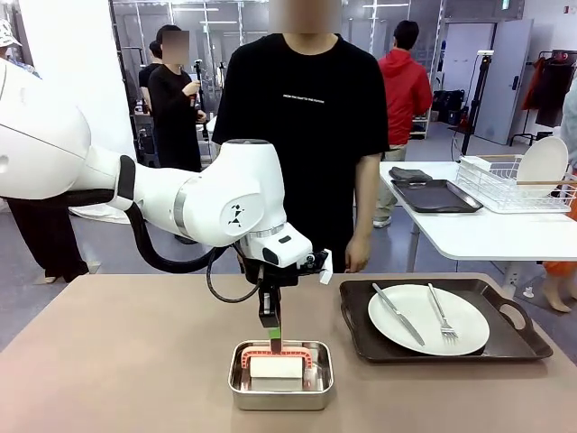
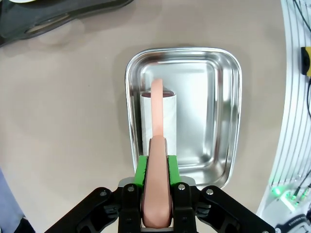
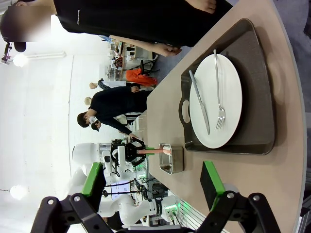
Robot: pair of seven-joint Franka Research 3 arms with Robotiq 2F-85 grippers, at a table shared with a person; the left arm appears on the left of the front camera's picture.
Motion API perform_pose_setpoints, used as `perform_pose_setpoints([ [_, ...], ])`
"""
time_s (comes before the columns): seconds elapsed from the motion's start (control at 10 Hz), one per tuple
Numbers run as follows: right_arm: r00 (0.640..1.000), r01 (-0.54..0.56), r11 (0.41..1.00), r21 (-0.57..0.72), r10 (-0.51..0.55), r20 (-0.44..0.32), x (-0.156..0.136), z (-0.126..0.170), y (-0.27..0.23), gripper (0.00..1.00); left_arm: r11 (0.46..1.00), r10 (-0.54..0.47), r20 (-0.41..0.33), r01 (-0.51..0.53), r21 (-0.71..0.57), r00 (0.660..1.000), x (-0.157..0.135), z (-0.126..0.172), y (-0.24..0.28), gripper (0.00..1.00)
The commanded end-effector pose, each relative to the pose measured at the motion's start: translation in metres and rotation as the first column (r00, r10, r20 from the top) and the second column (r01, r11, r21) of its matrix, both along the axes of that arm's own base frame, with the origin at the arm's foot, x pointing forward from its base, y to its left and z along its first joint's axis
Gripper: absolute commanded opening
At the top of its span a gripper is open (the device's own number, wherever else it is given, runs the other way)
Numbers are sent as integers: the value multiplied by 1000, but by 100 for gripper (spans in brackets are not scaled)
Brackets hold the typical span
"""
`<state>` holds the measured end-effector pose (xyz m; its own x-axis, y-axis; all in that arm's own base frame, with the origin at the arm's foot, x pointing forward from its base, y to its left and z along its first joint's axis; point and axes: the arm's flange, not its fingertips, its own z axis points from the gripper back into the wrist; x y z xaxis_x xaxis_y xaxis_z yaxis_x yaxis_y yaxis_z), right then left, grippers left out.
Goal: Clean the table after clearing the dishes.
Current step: Place the Lint Roller back on top of the Airtight Container.
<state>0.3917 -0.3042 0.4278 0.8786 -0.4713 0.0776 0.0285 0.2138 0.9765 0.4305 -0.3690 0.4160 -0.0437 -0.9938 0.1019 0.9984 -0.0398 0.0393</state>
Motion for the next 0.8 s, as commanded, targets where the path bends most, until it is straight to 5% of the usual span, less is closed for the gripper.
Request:
perform_pose_setpoints([
  [0.0, 1000, 1, 1000, -1, -1, 3, -1, 3, 0, 100, 1000, 10, 1, -10, 21, 1000, 3, -17, -5, 21],
  [0.7, 1000, 1, 1000, -1, -1, 3, -1, 3, 0, 100, 1000, 17, -30, -17, 16, 999, 4, -27, -4, 22],
])
